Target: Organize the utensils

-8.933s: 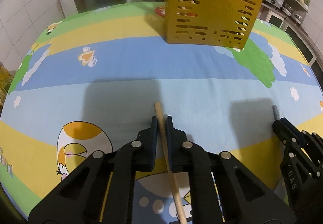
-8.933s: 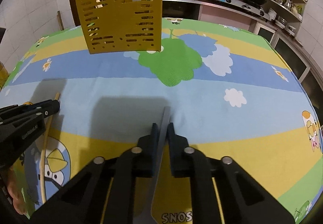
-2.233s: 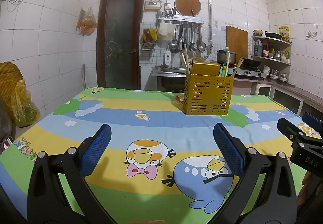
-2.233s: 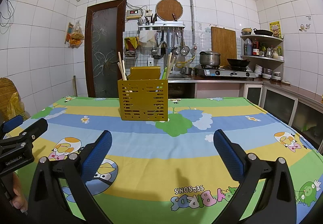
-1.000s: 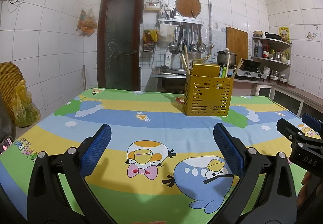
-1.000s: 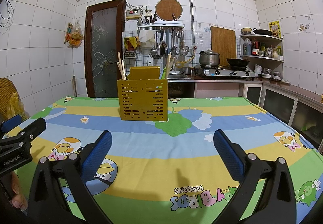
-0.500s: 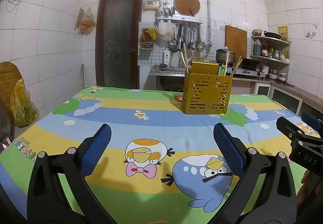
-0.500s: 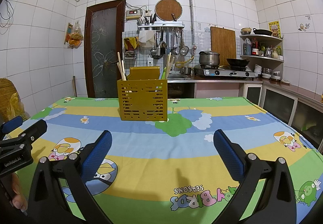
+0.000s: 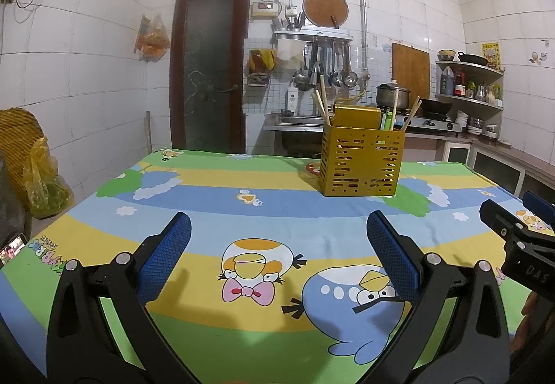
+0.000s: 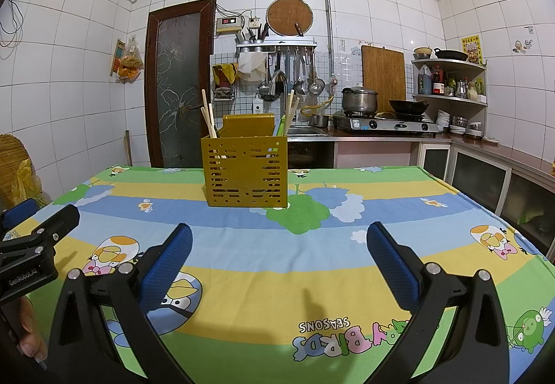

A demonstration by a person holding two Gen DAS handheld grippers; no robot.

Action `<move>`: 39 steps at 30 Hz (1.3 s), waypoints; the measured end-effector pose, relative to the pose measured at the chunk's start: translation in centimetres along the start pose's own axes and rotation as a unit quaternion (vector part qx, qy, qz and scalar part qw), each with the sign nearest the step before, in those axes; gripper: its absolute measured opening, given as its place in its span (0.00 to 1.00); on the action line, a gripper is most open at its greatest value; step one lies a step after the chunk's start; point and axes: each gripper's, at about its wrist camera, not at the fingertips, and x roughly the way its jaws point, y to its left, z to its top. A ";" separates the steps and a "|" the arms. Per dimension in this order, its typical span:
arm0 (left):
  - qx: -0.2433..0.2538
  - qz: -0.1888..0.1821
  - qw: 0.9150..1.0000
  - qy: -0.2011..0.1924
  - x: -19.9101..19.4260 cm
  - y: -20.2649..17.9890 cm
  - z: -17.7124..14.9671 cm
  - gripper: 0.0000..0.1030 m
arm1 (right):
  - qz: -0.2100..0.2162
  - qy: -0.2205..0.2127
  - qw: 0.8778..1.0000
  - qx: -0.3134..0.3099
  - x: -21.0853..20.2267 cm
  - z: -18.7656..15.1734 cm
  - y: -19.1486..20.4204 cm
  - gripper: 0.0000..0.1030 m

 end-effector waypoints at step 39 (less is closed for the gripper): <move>-0.001 0.007 1.000 -0.001 -0.1 -0.1 0.0 0.95 | -0.003 -0.002 1.000 0.002 -0.1 0.2 -0.2 0.95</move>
